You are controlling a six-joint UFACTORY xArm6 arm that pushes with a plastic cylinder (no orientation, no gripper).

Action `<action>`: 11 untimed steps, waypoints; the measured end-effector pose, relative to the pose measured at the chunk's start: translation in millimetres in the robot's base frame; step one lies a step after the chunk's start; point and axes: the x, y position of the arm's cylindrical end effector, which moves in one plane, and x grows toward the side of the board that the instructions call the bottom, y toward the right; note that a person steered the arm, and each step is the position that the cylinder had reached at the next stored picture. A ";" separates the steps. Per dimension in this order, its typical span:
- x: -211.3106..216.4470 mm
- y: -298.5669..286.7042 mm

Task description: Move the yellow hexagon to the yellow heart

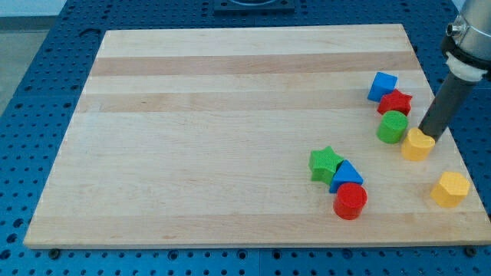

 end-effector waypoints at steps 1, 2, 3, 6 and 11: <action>0.5 -4.8; 0.6 9.2; 12.9 60.7; 107.6 32.1; 109.4 -24.5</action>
